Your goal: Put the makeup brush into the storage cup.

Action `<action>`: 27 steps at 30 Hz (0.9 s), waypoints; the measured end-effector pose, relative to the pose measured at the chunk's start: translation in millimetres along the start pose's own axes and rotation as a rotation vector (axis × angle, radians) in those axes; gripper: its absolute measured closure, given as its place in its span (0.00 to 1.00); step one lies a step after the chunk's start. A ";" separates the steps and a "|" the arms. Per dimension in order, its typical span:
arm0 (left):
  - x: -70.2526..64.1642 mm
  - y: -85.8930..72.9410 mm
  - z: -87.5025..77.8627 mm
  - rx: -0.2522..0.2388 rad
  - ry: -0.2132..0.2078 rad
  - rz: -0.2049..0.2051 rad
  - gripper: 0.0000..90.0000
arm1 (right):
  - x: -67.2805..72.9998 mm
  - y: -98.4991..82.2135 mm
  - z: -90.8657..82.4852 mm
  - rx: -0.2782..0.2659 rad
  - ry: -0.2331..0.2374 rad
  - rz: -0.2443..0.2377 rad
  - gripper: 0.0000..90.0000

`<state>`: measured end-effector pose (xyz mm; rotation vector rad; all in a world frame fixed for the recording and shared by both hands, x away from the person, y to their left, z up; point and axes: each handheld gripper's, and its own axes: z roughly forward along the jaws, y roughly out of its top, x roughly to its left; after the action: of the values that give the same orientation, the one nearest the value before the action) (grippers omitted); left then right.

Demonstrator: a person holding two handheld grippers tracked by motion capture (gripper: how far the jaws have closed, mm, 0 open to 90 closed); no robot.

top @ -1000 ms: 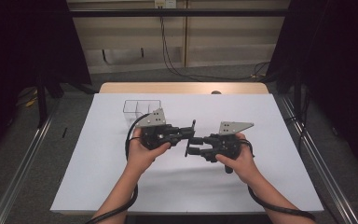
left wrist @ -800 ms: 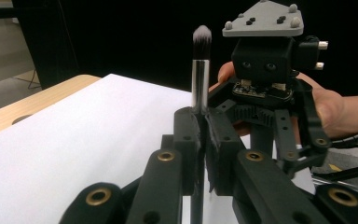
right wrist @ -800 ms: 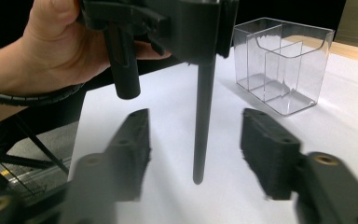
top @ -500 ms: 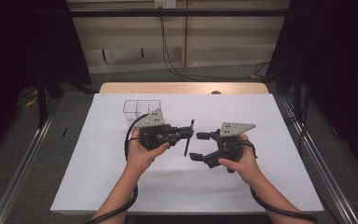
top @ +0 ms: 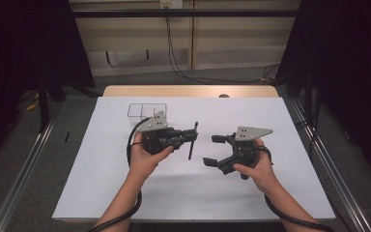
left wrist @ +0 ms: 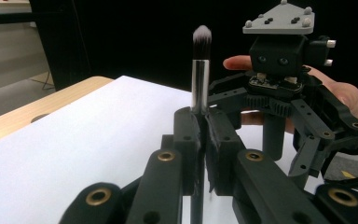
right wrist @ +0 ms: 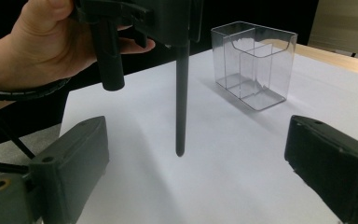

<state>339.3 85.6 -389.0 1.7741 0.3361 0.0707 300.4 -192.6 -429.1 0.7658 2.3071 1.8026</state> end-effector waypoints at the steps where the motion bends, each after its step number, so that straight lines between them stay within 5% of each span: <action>1: 0.1 0.0 -0.4 -0.001 0.003 0.000 0.93 | -0.2 -0.6 -0.9 0.001 0.003 -0.001 0.04; 27: 4.7 -4.4 -11.1 -0.013 0.038 -0.001 0.93 | -6.8 -11.6 -25.1 0.003 -0.066 -0.015 0.03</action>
<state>340.5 98.1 -391.2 1.7614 0.3636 0.1057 292.9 -219.6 -434.2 0.7932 2.2688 1.7410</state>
